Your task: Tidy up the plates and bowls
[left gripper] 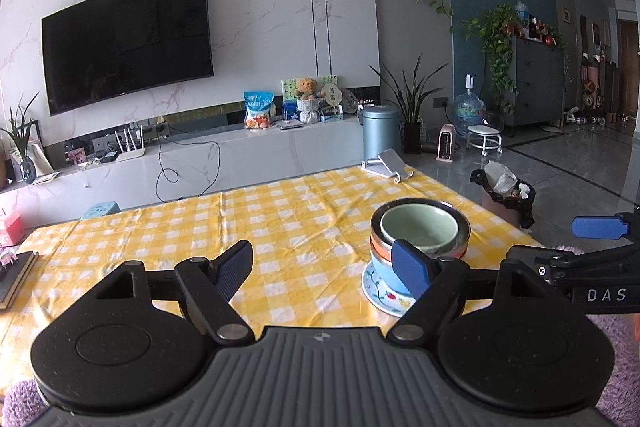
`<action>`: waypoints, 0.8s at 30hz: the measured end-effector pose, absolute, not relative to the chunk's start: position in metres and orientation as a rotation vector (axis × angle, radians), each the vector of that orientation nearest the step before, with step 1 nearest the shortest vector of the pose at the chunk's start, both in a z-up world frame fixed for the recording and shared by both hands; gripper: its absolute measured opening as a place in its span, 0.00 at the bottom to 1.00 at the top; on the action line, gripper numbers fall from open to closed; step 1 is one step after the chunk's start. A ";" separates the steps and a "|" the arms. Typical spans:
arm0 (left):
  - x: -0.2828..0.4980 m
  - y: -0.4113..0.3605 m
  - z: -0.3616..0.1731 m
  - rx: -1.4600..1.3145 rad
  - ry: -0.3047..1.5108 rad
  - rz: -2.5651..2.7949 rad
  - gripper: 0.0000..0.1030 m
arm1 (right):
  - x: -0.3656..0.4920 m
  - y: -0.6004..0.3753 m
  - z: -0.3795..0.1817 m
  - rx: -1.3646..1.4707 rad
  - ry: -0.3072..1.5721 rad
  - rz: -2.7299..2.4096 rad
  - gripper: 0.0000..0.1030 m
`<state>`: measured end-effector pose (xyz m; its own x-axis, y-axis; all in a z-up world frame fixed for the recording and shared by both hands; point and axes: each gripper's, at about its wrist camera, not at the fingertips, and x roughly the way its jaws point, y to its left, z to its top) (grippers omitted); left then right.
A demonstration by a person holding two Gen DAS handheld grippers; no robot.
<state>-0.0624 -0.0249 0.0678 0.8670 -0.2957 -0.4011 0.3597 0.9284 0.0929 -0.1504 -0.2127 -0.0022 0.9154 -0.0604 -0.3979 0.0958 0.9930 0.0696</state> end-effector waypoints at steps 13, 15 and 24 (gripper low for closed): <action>-0.057 -0.034 0.013 0.251 0.552 -0.272 0.91 | -0.145 -0.204 -0.057 0.062 0.501 -0.160 0.91; -0.055 -0.036 0.004 0.267 0.581 -0.262 0.91 | -0.145 -0.205 -0.064 0.079 0.518 -0.159 0.91; -0.059 -0.046 -0.015 0.339 0.636 -0.268 0.91 | -0.140 -0.206 -0.074 0.093 0.547 -0.126 0.91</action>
<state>-0.0591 -0.0457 -0.0152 0.7732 -0.1399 -0.6186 0.3452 0.9110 0.2255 -0.1400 -0.2056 -0.0736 0.8466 -0.0946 -0.5238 0.1443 0.9880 0.0547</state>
